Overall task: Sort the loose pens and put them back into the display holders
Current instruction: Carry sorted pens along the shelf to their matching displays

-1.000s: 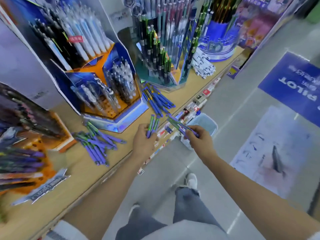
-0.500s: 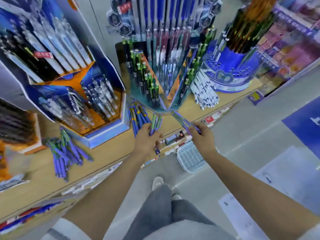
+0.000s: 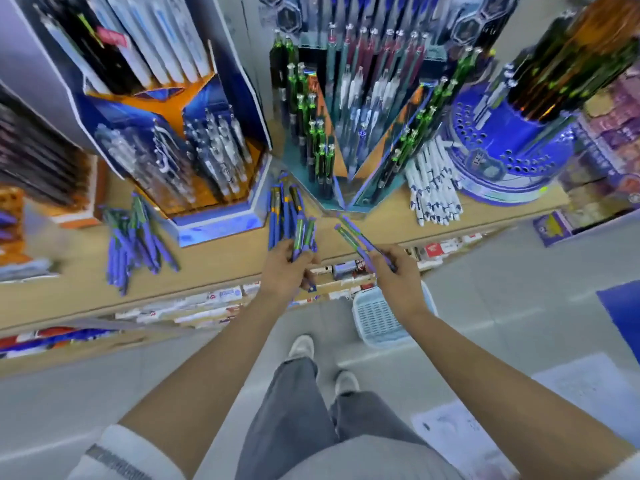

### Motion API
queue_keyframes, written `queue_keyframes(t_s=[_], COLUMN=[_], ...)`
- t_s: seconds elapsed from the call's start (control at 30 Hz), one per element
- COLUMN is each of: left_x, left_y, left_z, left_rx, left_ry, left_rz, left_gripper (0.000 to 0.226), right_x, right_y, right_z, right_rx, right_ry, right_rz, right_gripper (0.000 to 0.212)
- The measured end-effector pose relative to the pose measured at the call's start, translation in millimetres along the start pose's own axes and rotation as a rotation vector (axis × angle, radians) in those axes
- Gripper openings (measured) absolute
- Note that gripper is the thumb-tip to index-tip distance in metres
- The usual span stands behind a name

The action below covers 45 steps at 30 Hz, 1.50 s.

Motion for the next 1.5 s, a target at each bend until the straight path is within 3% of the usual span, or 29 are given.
queue_keyframes(t_s=[0.27,0.5,0.77,0.87,1.0,1.1,1.27,1.5], left_x=[-78,-204,-317,-335,-342,-347,-348,-348], left_y=[47,57,43,28,12,2,-5,-3], left_z=[28,32,20,20,18,17,15,-1], left_rx=[0.019,0.023,0.030,0.005,-0.037,-0.038,-0.063,0.070], left_ry=[0.129,0.071,-0.103,-0.170,-0.188,-0.129,-0.102,-0.125], left_rz=[-0.257,-0.399,-0.350,-0.289,-0.207,-0.191,-0.145,-0.169], left_gripper=[0.010,0.008,0.007,0.010,0.017,0.023,0.033,0.031], right_x=[82,214,321,342,360,368,373,379], right_y=[12,17,12,5,-9,-18,-17,-13], right_z=[20,57,86,93,92,89,102,107], right_rx=[-0.025,-0.100,-0.084,-0.045,0.006,0.068,-0.038,-0.209], right_ry=[0.037,0.060,-0.016,-0.080,-0.071,-0.049,0.146,0.505], right_rz=[0.268,0.398,0.274,0.199,0.151,0.136,0.192,0.230], right_gripper=[0.014,0.016,0.016,0.005,0.010,0.027,0.035,0.053])
Point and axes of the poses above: each hand's wrist, its own y-axis away from the middle knuckle, its own x-axis out of the palm, z = x × y, the point moved 9 cm from there along -y, towards the middle knuckle, and after that the axes turned 8 degrees about z, right-handed, at the moved point
